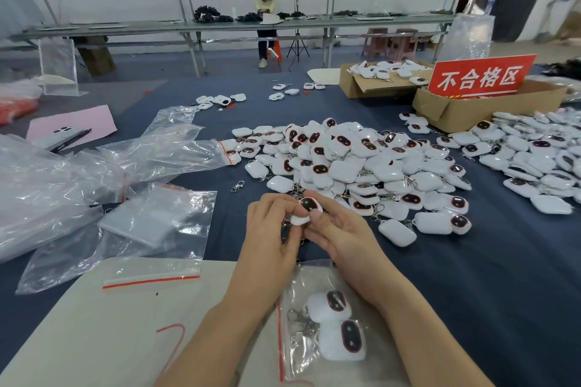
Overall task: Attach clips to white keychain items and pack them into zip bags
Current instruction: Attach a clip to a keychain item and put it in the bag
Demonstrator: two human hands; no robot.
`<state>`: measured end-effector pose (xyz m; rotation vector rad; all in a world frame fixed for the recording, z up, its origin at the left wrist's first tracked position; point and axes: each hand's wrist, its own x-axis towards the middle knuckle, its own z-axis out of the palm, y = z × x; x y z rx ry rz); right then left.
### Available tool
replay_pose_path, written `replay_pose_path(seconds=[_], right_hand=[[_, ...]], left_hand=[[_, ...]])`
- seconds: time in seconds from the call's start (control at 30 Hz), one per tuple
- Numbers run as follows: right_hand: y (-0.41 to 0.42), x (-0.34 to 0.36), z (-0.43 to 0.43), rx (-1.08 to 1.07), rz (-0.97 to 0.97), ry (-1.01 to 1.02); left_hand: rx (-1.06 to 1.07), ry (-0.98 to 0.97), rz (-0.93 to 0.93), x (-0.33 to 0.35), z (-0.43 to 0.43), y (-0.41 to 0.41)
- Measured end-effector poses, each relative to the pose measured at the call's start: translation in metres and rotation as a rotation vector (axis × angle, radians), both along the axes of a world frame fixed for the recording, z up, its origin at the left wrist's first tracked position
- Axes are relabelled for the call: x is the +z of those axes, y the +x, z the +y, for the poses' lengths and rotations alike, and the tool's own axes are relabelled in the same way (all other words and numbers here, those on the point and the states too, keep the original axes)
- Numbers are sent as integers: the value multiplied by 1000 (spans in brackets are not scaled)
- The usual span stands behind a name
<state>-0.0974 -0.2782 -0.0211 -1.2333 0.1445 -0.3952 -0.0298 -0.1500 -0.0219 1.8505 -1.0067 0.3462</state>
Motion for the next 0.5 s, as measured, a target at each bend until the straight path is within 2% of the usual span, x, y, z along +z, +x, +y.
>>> replay_pose_path(seconds=[0.2, 0.27, 0.33, 0.43, 0.5], right_hand=[[2, -1, -2, -6, -19, 13], [2, 0, -1, -39, -1, -5], [1, 1, 0, -93, 27, -92], [-4, 3, -1, -134, 21, -169], [-7, 7, -1, -153, 1, -204]], left_hand=[[-10, -13, -5, 0, 0, 1], [-11, -53, 48, 2, 2, 1], [10, -122, 191, 4, 6, 2], [-16, -293, 527, 9, 15, 3], [-25, -343, 644, 12, 27, 5]])
